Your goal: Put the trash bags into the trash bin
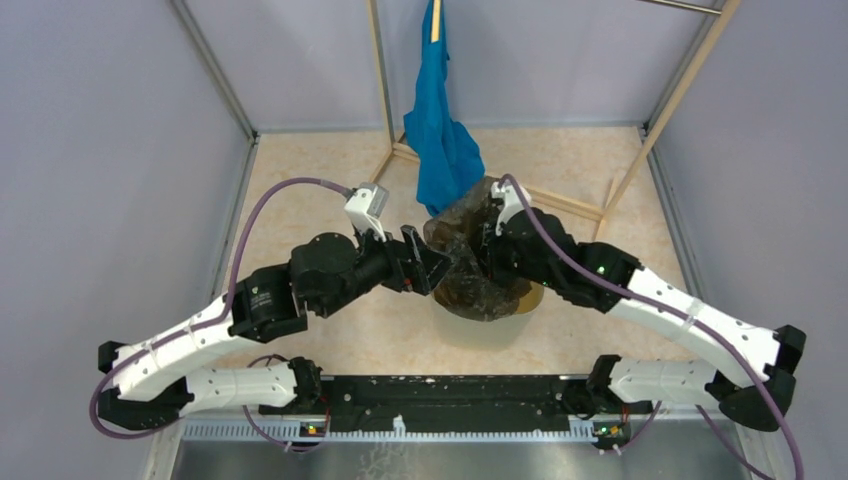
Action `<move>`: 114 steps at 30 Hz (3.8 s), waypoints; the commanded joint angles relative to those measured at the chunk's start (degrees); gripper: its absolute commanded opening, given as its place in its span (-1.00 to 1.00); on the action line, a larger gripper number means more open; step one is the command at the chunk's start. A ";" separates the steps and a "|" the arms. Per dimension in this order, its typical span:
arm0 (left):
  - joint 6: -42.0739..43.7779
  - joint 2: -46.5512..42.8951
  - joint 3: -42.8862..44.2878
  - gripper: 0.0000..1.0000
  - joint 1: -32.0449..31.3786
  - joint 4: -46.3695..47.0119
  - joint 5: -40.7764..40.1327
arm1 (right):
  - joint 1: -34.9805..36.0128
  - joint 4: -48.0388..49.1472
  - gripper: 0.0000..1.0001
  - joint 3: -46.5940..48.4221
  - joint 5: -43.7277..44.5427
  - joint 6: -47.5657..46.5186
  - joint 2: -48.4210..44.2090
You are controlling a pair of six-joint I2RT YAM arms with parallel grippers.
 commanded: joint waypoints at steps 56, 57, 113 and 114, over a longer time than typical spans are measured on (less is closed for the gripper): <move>18.41 42.19 36.77 0.12 17.31 -0.72 22.49 | -1.31 4.91 -1.00 -4.49 -14.28 -7.80 -16.72; 17.94 41.49 34.74 0.04 17.31 -0.51 22.37 | -1.30 4.91 -1.00 -4.22 -13.18 -7.46 -16.75; 3.50 11.20 -3.52 0.45 17.23 10.66 37.71 | -6.96 32.07 -1.00 -7.62 11.82 -4.69 5.47; 3.72 11.39 -3.63 0.45 17.23 10.47 36.90 | -7.44 32.61 -1.00 -7.51 11.41 -4.87 5.93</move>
